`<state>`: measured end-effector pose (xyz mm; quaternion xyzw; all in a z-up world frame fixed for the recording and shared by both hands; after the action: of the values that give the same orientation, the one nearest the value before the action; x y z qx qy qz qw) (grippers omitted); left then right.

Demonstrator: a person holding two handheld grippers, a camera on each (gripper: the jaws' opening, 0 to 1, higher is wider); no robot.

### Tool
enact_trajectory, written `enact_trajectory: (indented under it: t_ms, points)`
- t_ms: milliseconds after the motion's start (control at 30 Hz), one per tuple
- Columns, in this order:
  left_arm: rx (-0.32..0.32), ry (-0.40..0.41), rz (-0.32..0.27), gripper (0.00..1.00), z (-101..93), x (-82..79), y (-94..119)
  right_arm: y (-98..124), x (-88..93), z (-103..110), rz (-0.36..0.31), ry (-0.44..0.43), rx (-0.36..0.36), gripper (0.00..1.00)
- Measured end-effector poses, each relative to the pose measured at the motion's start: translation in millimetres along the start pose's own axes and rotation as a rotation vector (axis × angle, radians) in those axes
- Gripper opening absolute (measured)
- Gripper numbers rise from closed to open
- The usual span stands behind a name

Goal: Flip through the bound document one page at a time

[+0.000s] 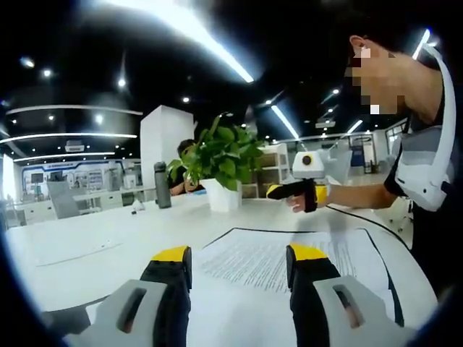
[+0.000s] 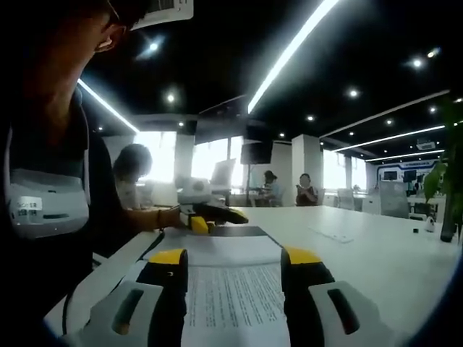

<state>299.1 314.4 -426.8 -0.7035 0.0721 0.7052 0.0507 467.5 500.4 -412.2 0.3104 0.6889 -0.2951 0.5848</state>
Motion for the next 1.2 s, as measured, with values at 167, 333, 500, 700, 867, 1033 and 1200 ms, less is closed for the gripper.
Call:
enact_trajectory:
  t_ms: [167, 333, 500, 700, 867, 1033, 1200]
  points:
    - [-0.002, -0.002, 0.0, 0.54, -1.7, 0.6, -0.9, 0.2, 0.0, 1.0, 0.002, 0.002, -0.002, 0.54]
    - [-0.001, 0.001, -0.005, 0.54, -1.4, -0.6, 0.3, -0.1, -1.0, 2.0, 0.0, 0.005, -0.002, 0.54]
    - [0.004, -0.001, -0.004, 0.54, -2.2, -0.7, 0.3, -0.4, -0.6, 2.5, 0.002, 0.004, -0.003, 0.54]
    - [0.007, -0.002, -0.004, 0.54, -1.8, -1.1, 0.8, -0.6, -1.3, 2.6, -0.002, 0.002, -0.005, 0.54]
    - [0.004, 0.0, -0.006, 0.54, 0.5, -2.1, 2.4, -0.4, -2.6, 2.7, -0.008, 0.001, -0.006, 0.54]
    - [0.005, -0.001, -0.006, 0.54, 0.8, -2.3, 2.6, 0.0, -3.1, 2.6, -0.013, -0.003, -0.006, 0.54]
    - [0.009, 0.003, -0.008, 0.54, -0.2, -1.7, 1.6, -0.2, -3.2, 3.0, -0.014, -0.002, -0.012, 0.55]
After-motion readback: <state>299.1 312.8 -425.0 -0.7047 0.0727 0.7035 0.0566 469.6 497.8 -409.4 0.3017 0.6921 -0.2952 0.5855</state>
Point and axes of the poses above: the point that each gripper's makers call its tool centre point, and the gripper's own axes: y roughly backward along the fingers, z roughly to its left, x roughly out of its underside, the point moved 6 cm from there along y, roughly backward along the fingers, and after that the axes turned 4 degrees about y, right-handed, at the moved point
